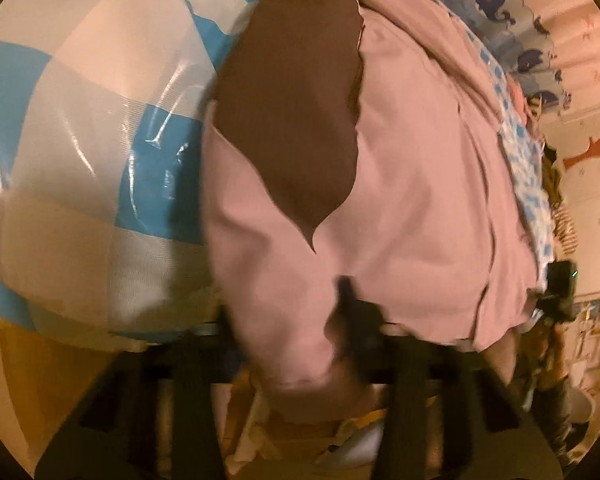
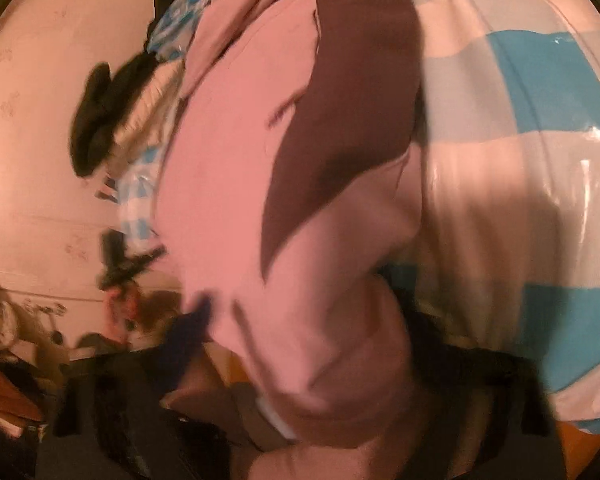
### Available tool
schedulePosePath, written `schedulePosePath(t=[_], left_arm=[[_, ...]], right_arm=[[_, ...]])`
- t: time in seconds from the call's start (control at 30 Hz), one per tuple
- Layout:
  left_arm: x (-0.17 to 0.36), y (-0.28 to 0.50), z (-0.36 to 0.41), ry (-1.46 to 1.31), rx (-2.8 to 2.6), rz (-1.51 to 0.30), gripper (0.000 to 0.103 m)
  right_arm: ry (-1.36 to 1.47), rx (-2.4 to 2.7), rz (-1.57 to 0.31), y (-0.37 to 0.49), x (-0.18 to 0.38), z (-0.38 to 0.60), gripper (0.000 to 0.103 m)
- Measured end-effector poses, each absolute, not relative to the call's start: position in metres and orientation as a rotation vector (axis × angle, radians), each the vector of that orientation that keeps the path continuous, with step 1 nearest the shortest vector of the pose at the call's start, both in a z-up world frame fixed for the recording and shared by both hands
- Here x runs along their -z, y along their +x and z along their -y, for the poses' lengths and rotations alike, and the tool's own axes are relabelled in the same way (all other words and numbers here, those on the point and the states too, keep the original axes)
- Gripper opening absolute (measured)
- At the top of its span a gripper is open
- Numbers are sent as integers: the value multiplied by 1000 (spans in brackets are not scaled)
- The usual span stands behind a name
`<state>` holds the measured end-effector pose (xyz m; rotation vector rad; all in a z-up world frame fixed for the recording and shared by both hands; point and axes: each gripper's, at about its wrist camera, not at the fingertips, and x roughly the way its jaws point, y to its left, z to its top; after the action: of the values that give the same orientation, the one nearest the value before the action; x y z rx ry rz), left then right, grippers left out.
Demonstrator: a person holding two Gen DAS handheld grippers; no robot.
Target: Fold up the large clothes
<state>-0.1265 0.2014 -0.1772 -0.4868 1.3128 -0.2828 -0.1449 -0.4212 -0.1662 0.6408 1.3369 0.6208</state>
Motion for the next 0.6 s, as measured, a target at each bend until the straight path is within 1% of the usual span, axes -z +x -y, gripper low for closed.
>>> schedulePosePath(t=[0.03, 0.07, 0.17, 0.3, 0.43, 0.47, 0.53, 0.6], left_arm=[[172, -128, -202, -502, 284, -1306, 20], [167, -129, -203, -514, 287, -1299, 17], [145, -132, -202, -535, 308, -1265, 12], [95, -141, -196, -590, 402, -1177, 11], [38, -163, -185, -568, 506, -1101, 10], [21, -176, -182, -551, 540, -1080, 10], [6, -200, -186, -528, 577, -1066, 11], [4, -224, -195, -510, 602, -1081, 11]], right_arm=[[667, -632, -1322, -147, 167, 420, 36], [673, -634, -1288, -150, 163, 418, 32], [737, -661, -1177, -157, 145, 419, 28], [803, -708, -1010, -168, 99, 426, 26], [783, -740, -905, -192, 46, 436, 26], [774, -750, -893, -203, 34, 439, 26], [744, -770, -885, -230, 16, 446, 26], [718, -778, -909, -256, 10, 445, 26]])
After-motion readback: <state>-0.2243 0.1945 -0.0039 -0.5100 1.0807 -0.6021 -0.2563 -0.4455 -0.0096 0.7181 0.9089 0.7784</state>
